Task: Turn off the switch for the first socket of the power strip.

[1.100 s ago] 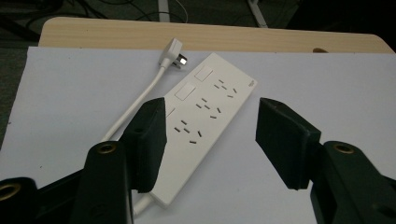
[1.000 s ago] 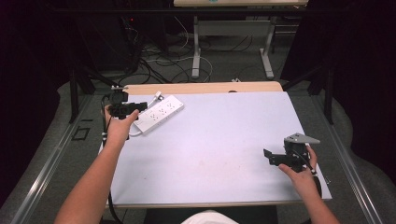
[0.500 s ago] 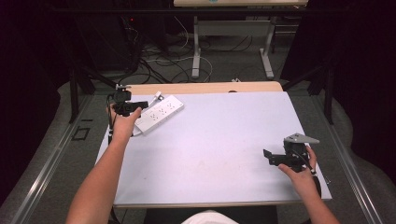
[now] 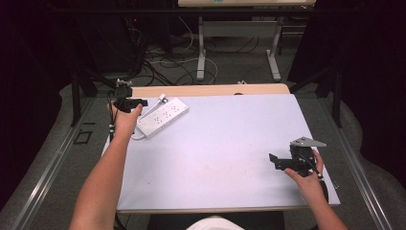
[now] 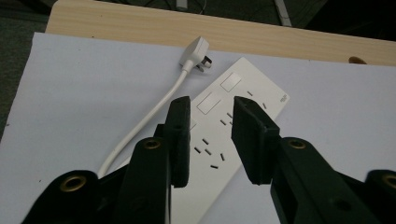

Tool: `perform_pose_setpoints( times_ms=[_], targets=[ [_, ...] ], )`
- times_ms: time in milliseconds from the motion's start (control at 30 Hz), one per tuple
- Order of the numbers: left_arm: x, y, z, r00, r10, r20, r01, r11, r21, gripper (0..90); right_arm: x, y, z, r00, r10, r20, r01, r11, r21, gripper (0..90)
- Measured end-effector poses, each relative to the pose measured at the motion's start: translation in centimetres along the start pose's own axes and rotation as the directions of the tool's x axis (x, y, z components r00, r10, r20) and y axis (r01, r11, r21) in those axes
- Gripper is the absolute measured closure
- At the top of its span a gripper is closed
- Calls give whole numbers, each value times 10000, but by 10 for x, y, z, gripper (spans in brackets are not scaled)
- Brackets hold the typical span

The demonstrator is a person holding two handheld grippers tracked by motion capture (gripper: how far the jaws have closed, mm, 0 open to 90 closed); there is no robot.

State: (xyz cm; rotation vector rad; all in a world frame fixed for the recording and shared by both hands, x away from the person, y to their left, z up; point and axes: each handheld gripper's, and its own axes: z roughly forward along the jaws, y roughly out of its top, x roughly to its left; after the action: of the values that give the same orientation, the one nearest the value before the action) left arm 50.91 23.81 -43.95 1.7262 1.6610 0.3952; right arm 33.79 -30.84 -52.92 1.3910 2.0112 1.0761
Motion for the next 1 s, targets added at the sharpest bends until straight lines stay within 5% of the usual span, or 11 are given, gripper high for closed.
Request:
perform_pose_setpoints(
  times_ms=[400,1000],
  targets=[
    [-4,13,16,9985,-540,102,540,9985,-94,689,0,-1,1,10000,98,5,-98,9999,58,71],
    [1,11,42,9990,-408,-167,416,9979,505,735,2,-1,2,10000,29,-53,-29,10000,64,71]
  ],
)
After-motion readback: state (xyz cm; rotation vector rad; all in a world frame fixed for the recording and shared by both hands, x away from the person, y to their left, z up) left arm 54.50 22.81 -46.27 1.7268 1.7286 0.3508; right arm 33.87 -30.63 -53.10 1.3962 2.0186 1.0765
